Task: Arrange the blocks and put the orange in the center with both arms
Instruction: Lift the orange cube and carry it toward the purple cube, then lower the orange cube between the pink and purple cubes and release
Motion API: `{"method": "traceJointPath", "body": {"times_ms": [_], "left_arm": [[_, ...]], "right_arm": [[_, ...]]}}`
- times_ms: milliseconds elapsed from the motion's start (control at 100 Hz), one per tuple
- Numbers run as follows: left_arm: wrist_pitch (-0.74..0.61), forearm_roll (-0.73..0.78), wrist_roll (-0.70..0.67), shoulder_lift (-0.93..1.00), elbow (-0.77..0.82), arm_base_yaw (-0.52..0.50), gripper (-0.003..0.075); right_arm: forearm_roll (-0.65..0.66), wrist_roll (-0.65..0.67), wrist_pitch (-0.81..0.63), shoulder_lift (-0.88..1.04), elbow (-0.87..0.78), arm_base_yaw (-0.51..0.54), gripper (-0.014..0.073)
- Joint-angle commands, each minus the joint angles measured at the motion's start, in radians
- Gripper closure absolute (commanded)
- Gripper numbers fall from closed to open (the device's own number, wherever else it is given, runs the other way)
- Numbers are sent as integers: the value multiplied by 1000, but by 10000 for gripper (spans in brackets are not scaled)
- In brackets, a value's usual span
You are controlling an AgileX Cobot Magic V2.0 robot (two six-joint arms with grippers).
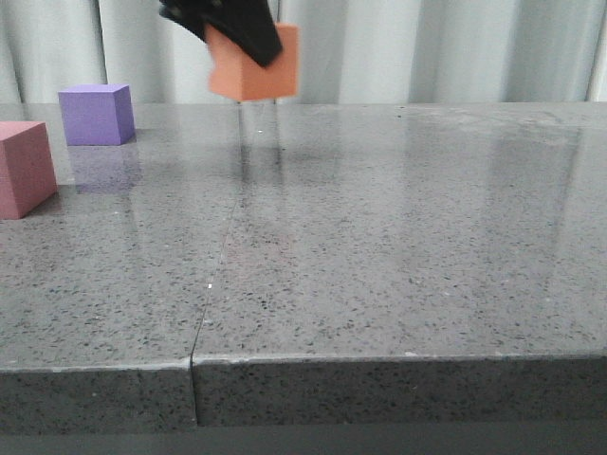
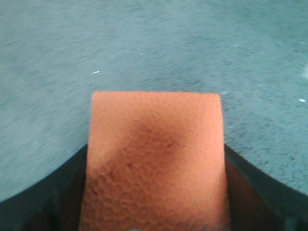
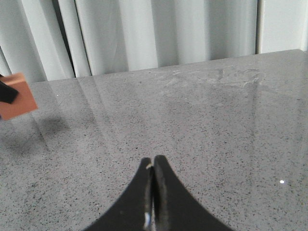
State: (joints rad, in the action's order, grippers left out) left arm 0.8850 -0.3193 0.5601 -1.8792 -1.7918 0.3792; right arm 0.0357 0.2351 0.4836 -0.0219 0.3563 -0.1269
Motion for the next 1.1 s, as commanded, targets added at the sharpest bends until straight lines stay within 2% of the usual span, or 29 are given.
{"method": "traceJointPath", "body": {"times_ms": [0,60,180,410,600,760,930,1090], "left_arm": [[-31,122,-205,96,-34,2,407],[-13,229,-374,124,-34,2,409],[43,443,-624,164,-34,2,409],[122,683,-914,196,-34,2,409],[120,715,-994,196,-16,-30,409],[93,659,-990,198,62,-105,409],[-21,562,-951,198,163,-178,409],[-100,557,-939,176,219,-196,409]], "right_arm": [[15,-9,-78,-12,23,5,661],[15,-9,-78,-12,23,5,661],[15,-9,-78,-12,23,5,661],[15,-9,-78,-12,23,5,661],[15,-9,-78,-12,23,5,661],[15,-9,-78,-12,23,5,661],[15,-9,-78,-12,23,5,661],[15,-9,-78,-12,23,5,661]]}}
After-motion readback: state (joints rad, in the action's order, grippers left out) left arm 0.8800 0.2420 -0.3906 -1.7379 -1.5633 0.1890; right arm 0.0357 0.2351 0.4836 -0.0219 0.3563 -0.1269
